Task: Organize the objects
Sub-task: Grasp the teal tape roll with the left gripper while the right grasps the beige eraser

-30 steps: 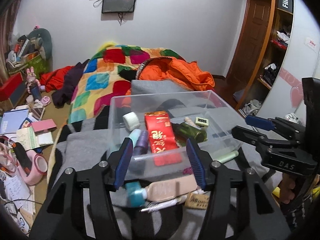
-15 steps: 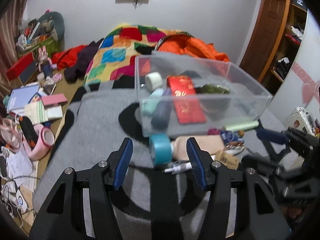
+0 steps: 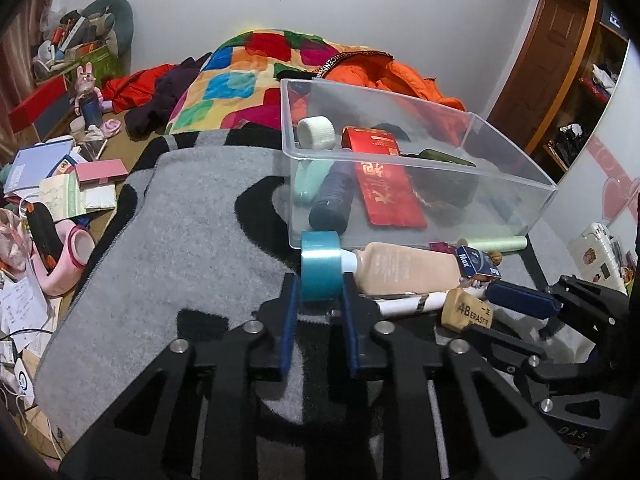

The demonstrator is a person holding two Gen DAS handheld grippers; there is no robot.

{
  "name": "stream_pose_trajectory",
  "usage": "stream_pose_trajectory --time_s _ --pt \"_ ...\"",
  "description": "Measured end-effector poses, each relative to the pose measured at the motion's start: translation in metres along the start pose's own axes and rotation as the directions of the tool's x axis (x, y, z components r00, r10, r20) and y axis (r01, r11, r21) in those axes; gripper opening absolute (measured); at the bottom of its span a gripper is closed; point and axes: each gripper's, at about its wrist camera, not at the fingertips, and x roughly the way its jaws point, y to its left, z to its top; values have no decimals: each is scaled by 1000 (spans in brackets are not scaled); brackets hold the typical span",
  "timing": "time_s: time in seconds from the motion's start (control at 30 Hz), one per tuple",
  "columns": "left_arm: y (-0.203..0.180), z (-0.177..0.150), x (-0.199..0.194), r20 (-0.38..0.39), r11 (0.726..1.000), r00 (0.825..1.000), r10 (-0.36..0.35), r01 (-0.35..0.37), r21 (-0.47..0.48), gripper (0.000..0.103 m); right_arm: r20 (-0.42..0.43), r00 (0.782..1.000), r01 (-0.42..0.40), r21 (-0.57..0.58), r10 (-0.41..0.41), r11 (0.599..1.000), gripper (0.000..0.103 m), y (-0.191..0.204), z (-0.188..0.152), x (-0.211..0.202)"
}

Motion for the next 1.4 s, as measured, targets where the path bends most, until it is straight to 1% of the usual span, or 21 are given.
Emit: stream_pose_trajectory --time_s 0.07,0.1,0.13,0.23,0.3,0.37,0.4,0.47,0.53,0.7,0.73,0.8,0.83,0.87,0.97,1.13,1.27,1.37,1.4 --pt "0 -1 -3 9 1000 1000 9 -9 2 17 9 1000 11 -6 -11 1000 39 2 -1 0" --pt "0 -1 -4 12 1000 1000 10 -10 1 17 11 1000 15 -10 -15 1000 33 3 -1 1" --pt "0 -1 -5 14 1000 1000 10 -10 -2 17 9 1000 6 -10 -6 1000 29 4 -1 2" --pt "2 -1 -12 29 1000 999 25 -25 -8 17 9 1000 -6 4 6 1000 28 2 0 1" --pt "2 -2 -16 38 999 999 32 -32 -10 17 15 1000 -14 17 14 1000 20 -1 0 -2" --pt "2 -2 -21 48 999 998 42 -41 -9 17 18 999 -39 37 38 999 15 -5 2 -6" --pt "2 -2 -24 54 999 998 45 -45 -6 17 18 998 -55 53 54 997 11 -8 3 -8" --pt "1 -2 -30 66 999 997 44 -44 -4 17 18 998 -59 73 58 996 10 -14 4 -9" --pt "-1 -2 -37 81 999 996 44 -44 1 17 14 998 -55 82 54 995 10 -17 3 -8" --pt "-4 -1 -54 118 999 992 46 -49 16 17 -5 995 -102 82 103 991 11 -20 0 -12" --pt "-5 -1 -56 123 998 991 51 -54 21 17 -8 995 -102 79 103 992 12 -19 -1 -12" --pt "-5 -2 -60 128 998 990 60 -64 27 17 -14 995 -95 71 96 993 17 -17 -2 -10" --pt "-4 -4 -61 126 997 990 62 -66 28 17 -19 995 -92 68 94 993 23 -16 -2 -9" --pt "-3 -5 -62 122 997 991 62 -66 27 17 -25 995 -90 63 92 994 26 -14 -3 -7" --pt "2 -11 -60 99 998 993 60 -62 23 17 -37 996 -76 41 78 996 27 -10 -6 -4" --pt "6 -27 -50 46 999 998 30 -31 22 17 -54 997 -60 4 60 998 28 -2 -6 3" --pt "3 -31 -47 37 999 999 16 -17 30 17 -54 997 -53 -11 53 999 36 2 -5 5" --pt "-2 -32 -42 29 999 999 18 -19 40 17 -47 998 -49 -4 49 999 36 1 -5 7" --pt "-3 -32 -39 24 999 999 23 -23 42 17 -42 998 -47 1 47 999 34 0 -5 6"
